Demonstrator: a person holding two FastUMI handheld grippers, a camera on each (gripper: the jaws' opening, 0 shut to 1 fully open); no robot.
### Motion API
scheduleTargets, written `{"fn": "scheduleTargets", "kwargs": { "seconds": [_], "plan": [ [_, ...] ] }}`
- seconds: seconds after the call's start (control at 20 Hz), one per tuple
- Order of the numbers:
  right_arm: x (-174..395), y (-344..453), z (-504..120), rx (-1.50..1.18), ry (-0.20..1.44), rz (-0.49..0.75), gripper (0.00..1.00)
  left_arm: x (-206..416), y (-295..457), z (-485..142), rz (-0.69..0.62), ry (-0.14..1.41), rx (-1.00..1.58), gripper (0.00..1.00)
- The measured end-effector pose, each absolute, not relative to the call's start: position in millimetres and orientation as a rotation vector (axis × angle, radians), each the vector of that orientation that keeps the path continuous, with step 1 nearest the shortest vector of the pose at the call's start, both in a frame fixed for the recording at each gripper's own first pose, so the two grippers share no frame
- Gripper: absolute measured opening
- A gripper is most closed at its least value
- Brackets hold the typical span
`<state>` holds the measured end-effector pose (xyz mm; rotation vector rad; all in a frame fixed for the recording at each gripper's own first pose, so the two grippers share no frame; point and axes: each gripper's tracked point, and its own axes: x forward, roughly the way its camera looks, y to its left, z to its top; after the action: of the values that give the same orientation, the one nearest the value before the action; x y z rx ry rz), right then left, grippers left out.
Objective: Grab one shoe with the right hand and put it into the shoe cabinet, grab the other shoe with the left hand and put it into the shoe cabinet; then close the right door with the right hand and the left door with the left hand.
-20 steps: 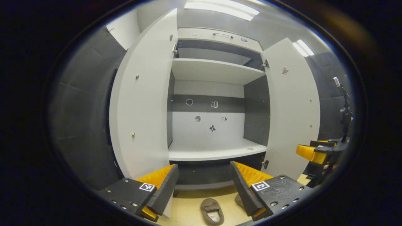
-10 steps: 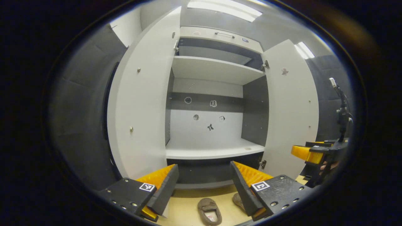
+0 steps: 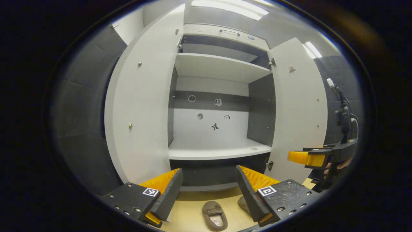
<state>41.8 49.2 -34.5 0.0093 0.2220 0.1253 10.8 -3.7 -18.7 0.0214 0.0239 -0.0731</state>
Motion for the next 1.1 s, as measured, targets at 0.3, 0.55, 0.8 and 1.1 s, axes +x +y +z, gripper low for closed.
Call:
{"fn": "scheduleTargets", "kwargs": {
  "seconds": [0.3,0.55,0.8,1.1],
  "plan": [
    [51,75,-109,0.067,0.449,0.178,0.98,11,-11,-29,-0.098,0.052,0.029,0.95],
    [36,89,-177,0.086,0.626,0.21,0.98,9,-12,-36,-0.107,0.073,0.04,0.95],
    [29,90,-232,0.005,0.712,0.237,0.98,5,-9,-45,-0.107,0.099,0.05,0.95],
    [32,103,-299,-0.067,0.81,0.281,0.99,-1,-10,-58,-0.113,0.131,0.05,0.95]
  ]
}}
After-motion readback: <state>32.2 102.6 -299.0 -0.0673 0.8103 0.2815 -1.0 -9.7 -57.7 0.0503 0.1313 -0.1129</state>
